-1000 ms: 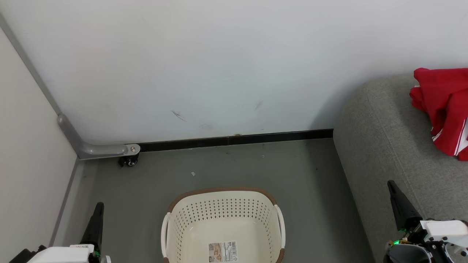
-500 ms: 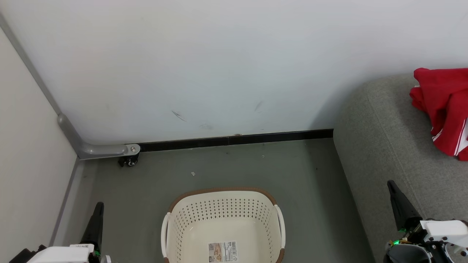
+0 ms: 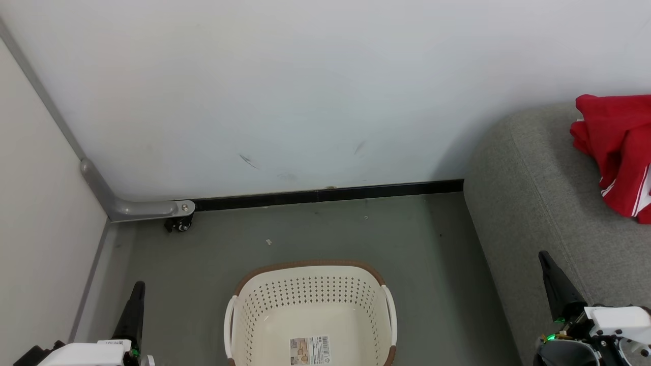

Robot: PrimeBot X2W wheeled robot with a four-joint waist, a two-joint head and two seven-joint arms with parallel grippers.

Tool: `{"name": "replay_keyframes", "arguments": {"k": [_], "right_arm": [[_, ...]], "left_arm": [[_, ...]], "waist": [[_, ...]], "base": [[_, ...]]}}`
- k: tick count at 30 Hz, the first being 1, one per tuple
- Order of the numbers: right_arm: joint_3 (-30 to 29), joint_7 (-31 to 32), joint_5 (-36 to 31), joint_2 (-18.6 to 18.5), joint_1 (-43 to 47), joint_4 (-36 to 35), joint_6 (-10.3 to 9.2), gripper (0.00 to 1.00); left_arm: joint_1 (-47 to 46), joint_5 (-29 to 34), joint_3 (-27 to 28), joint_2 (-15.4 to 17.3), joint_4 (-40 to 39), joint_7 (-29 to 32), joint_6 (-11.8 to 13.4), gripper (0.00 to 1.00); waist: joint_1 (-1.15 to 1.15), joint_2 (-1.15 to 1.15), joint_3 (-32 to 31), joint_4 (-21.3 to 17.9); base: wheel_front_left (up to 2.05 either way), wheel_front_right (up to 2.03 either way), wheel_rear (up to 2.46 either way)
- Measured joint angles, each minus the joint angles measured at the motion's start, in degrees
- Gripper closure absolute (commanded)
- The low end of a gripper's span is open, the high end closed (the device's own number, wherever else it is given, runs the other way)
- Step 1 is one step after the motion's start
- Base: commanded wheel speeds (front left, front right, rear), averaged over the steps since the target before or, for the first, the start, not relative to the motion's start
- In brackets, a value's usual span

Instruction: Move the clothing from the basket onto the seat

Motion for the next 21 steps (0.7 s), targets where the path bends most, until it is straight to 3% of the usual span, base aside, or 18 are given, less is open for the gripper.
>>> {"name": "replay_keyframes", "arguments": {"k": [21], "right_arm": [[0.0,0.0,0.0,0.0,0.0,0.0,0.0,1.0]], "left_arm": [[0.0,0.0,0.1,-0.1,0.1,0.0,-0.1,1.0]], "waist": [[-0.01,0.0,0.0,0.0]], "base": [[0.0,0.0,0.0]]}}
